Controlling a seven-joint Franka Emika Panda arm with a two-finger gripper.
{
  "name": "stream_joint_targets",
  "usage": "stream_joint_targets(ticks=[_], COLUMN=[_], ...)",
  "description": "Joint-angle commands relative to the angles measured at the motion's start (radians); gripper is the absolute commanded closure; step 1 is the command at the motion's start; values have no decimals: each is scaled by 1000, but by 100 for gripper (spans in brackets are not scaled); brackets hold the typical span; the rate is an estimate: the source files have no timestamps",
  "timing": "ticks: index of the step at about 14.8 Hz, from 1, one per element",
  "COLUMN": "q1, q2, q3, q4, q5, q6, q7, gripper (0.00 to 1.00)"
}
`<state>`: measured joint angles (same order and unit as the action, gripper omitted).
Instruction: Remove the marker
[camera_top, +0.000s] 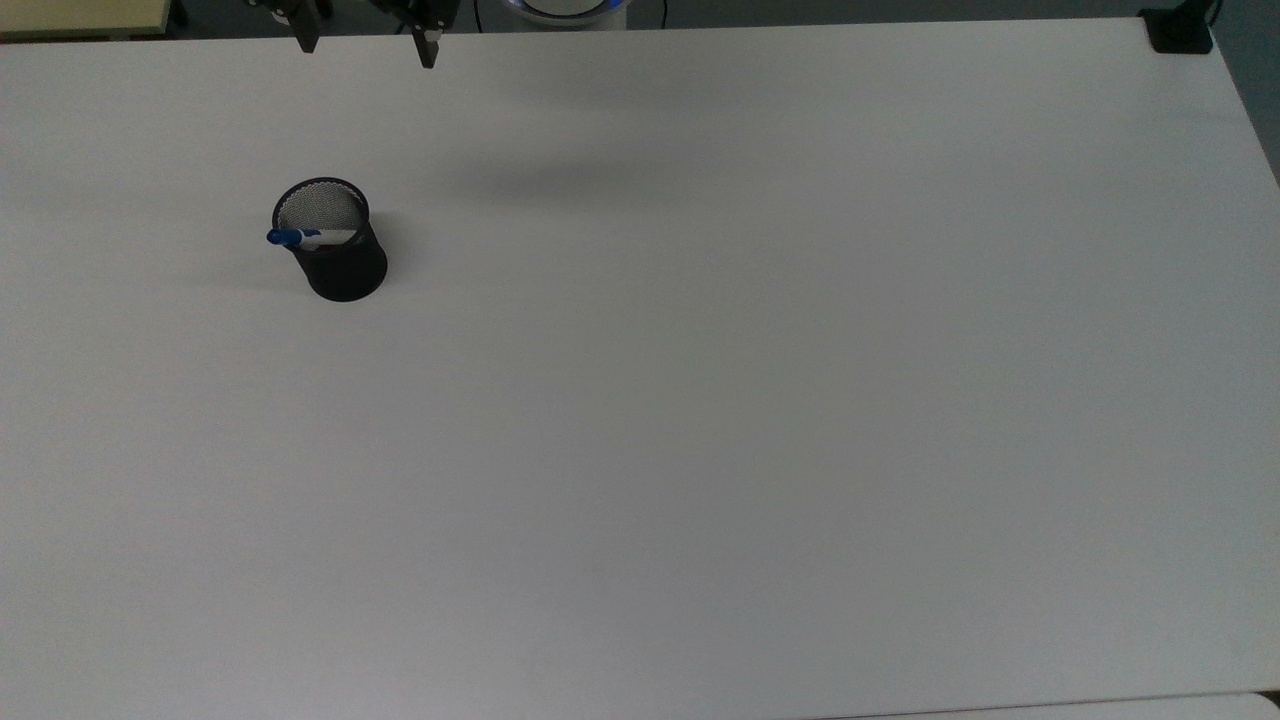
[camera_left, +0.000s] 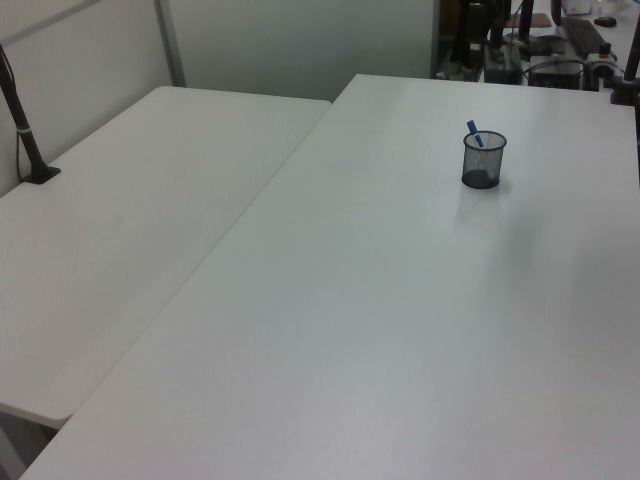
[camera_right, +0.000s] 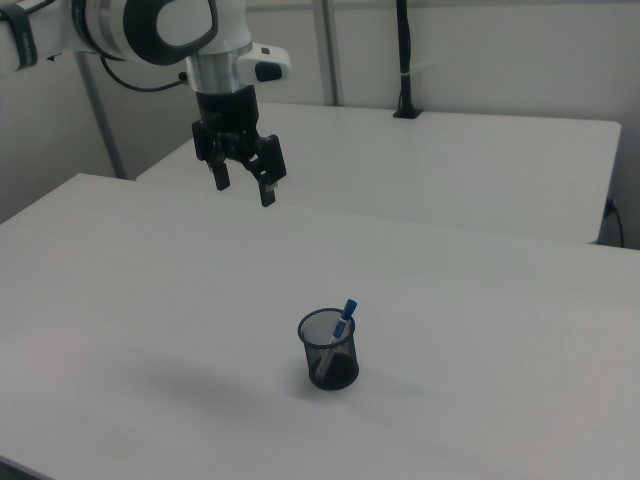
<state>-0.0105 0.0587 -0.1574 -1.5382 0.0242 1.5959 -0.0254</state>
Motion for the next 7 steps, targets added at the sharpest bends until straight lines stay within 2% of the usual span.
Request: stream_joint_targets(ticks=[1,7], q1=[4,12], q2=[-34,-30], q3=[-7,2], q4=[-34,-37], q5=[10,2], q6=[-8,-11], q7=[-7,-4], gripper=[0,0])
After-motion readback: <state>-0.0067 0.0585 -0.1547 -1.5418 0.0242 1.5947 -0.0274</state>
